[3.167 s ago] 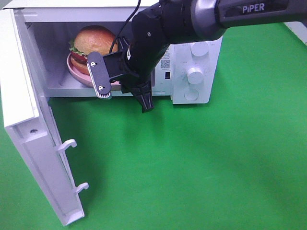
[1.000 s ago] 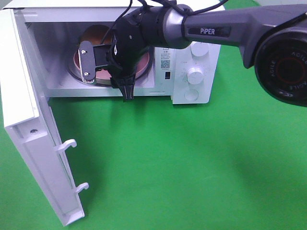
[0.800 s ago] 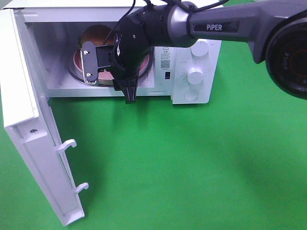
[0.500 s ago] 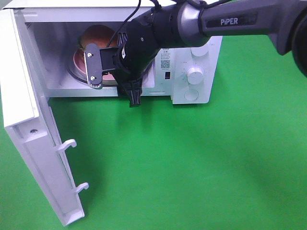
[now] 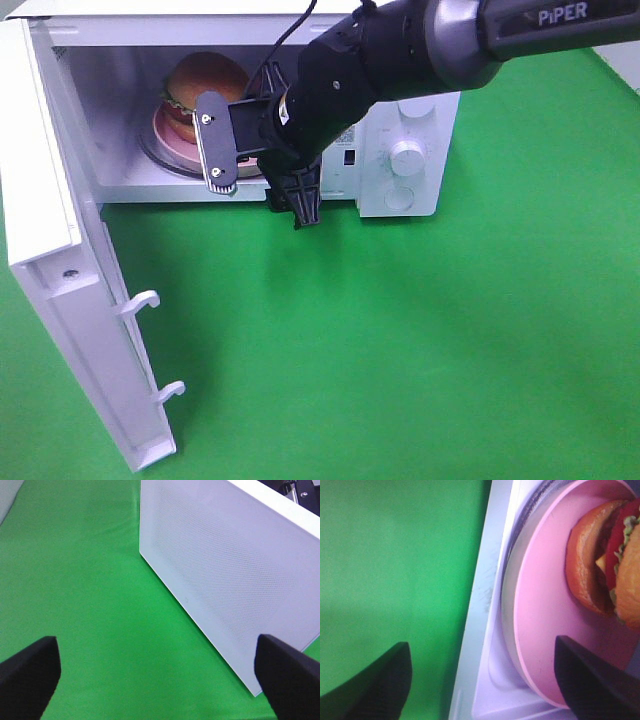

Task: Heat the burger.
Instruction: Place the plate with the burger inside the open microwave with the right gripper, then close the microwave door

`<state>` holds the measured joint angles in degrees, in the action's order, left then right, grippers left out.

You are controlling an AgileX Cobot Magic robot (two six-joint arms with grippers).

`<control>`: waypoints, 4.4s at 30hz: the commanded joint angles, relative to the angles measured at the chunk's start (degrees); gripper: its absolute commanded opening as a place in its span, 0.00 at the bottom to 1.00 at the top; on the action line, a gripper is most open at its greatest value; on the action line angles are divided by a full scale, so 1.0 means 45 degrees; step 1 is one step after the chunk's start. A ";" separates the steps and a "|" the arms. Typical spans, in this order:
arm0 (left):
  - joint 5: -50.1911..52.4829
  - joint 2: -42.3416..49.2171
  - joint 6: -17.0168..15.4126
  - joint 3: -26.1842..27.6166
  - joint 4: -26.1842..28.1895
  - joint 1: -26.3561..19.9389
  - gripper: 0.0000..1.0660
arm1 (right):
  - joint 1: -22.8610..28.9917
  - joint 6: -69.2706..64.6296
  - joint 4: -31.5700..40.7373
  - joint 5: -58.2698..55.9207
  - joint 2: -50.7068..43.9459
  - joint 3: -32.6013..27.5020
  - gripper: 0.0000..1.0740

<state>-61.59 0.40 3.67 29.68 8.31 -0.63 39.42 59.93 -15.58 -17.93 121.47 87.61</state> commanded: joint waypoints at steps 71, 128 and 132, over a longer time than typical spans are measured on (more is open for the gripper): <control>0.0102 0.0191 0.0000 -0.0051 0.0013 0.0076 0.92 | 0.0038 -1.3904 0.0929 -0.6990 -1.3573 -0.9575 0.71; 0.0102 0.0191 0.0000 -0.0051 0.0038 0.0076 0.92 | -0.7181 -1.3878 0.1986 -0.8212 -2.7387 -1.3216 0.71; 0.0102 0.0140 -0.0013 -0.0051 0.0025 0.0076 0.92 | -0.7181 -1.3904 0.1986 -0.8212 -2.7400 -1.3216 0.70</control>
<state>-61.59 0.40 3.67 29.68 8.31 -0.63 7.39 -2.01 -6.70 -55.52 -0.23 28.25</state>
